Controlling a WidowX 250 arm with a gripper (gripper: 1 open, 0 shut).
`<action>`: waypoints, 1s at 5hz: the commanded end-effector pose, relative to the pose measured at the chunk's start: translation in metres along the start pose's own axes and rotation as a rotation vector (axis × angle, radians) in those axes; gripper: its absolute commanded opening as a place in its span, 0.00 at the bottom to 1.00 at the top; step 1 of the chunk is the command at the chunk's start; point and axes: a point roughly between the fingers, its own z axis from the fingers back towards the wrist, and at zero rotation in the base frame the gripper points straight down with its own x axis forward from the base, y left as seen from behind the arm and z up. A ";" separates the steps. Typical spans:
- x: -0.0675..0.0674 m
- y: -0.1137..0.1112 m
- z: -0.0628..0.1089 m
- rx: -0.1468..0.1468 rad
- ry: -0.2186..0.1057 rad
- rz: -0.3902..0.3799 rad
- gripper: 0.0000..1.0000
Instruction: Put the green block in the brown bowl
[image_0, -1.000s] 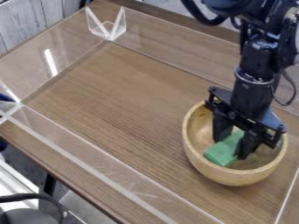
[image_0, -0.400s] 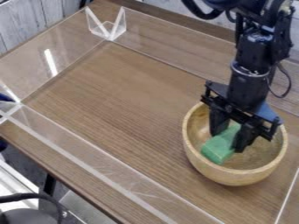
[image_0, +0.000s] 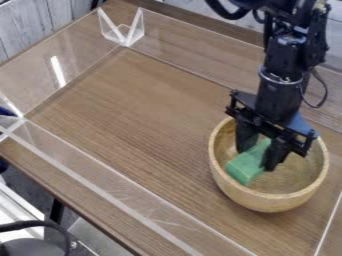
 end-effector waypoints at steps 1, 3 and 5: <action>0.011 0.005 0.016 -0.001 -0.059 0.010 0.00; 0.013 0.012 0.016 -0.003 -0.058 0.028 0.00; 0.015 0.019 0.015 -0.005 -0.055 0.043 0.00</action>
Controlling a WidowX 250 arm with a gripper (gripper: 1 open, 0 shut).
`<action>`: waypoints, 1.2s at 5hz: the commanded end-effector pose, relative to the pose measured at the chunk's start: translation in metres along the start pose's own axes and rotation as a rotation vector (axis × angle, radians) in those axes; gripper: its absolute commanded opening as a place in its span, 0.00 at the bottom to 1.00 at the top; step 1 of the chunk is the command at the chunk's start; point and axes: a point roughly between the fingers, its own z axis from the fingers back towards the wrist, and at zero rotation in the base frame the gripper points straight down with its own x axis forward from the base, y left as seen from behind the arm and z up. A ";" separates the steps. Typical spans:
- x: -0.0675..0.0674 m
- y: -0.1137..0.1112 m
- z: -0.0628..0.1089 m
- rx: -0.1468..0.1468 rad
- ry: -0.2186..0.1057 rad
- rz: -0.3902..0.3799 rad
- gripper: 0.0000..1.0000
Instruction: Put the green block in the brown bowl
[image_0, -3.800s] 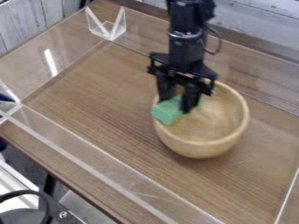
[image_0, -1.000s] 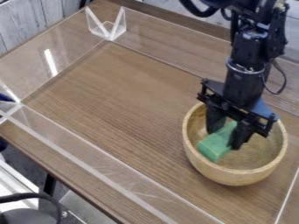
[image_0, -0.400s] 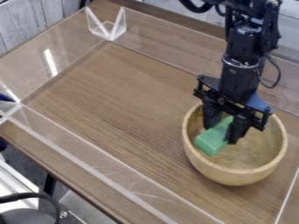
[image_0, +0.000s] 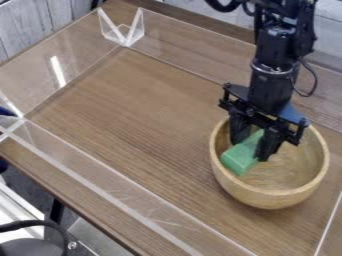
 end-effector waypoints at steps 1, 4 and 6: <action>0.012 0.005 0.016 -0.001 -0.063 0.011 0.00; 0.013 0.013 0.010 -0.005 -0.051 0.026 0.00; 0.013 0.015 0.006 -0.007 -0.038 0.030 0.00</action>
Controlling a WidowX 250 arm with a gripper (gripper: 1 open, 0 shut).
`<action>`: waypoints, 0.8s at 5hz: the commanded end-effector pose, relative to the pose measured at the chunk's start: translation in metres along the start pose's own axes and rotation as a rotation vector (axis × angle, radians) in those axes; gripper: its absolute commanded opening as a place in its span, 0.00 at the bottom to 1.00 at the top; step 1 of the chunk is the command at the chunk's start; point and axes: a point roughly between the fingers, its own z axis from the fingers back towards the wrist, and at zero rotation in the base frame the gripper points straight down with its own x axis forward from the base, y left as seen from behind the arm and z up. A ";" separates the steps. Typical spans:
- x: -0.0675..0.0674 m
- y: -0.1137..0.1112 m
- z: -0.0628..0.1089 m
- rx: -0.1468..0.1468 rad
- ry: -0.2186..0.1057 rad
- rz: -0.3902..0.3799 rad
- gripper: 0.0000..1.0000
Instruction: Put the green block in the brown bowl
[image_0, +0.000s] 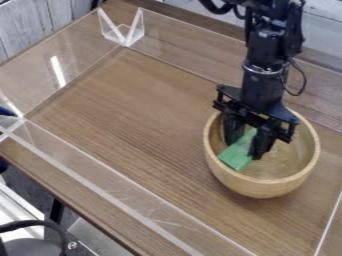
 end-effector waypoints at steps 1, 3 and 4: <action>0.011 0.003 0.011 0.001 -0.049 0.005 0.00; 0.014 0.000 0.010 0.000 -0.040 -0.001 1.00; 0.012 0.001 0.019 -0.001 -0.055 0.004 1.00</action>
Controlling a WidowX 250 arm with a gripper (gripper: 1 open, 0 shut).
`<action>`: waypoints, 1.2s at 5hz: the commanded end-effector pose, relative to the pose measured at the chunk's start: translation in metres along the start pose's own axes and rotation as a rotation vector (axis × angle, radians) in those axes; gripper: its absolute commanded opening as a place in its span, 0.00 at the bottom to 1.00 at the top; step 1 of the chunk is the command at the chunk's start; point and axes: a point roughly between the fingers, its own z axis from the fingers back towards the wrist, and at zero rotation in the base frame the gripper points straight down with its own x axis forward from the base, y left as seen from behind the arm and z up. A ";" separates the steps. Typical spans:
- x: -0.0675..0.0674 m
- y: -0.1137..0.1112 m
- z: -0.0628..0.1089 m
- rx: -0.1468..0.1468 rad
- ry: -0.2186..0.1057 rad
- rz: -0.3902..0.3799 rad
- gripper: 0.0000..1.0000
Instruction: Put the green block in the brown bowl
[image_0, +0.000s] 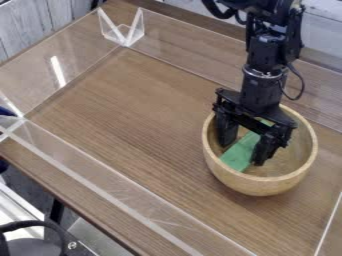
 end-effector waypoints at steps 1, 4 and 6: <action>0.008 0.002 0.035 0.002 -0.109 0.004 1.00; -0.002 0.027 0.107 0.014 -0.257 0.089 1.00; -0.005 0.060 0.135 0.022 -0.295 0.144 1.00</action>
